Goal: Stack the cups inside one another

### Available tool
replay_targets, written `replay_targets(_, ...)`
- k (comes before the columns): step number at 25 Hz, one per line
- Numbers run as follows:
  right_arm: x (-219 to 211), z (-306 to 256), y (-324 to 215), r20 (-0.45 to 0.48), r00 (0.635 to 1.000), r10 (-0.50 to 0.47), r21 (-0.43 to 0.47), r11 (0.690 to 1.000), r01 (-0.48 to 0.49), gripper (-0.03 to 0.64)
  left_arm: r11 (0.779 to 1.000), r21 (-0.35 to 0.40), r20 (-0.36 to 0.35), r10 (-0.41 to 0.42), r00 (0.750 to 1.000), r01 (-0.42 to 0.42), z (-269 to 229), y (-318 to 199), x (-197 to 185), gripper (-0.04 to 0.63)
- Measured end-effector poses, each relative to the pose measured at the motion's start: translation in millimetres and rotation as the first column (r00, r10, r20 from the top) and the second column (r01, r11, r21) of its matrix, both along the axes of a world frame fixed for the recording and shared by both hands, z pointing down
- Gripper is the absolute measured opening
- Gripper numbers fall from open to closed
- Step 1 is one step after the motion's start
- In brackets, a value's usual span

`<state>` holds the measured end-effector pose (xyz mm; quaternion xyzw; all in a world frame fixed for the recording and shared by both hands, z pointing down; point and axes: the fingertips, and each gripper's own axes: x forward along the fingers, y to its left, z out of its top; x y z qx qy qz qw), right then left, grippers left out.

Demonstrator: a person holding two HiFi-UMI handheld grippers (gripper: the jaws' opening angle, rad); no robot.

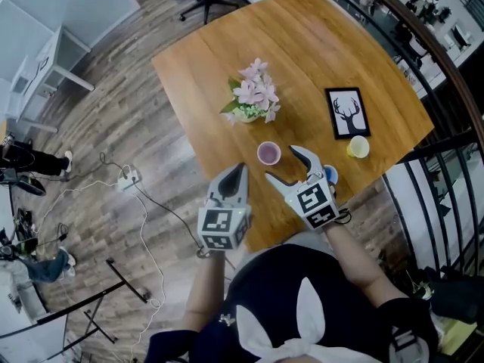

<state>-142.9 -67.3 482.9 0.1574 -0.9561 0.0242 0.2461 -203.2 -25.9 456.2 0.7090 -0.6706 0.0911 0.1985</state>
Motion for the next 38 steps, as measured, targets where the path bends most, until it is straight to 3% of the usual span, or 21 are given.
replay_targets(22,-41,91,-24,-0.189,0.981,-0.047,-0.151,0.988,0.018,0.357,0.997,-0.078,-0.057,-0.031,0.998,0.026,49,-39,-37,0.015)
replay_targets(38,-43,134,-34,-0.306,0.951,-0.040,-0.162,0.987,-0.010,0.358,0.993,-0.117,-0.088,-0.032,0.996,0.022,69,-43,-40,0.015)
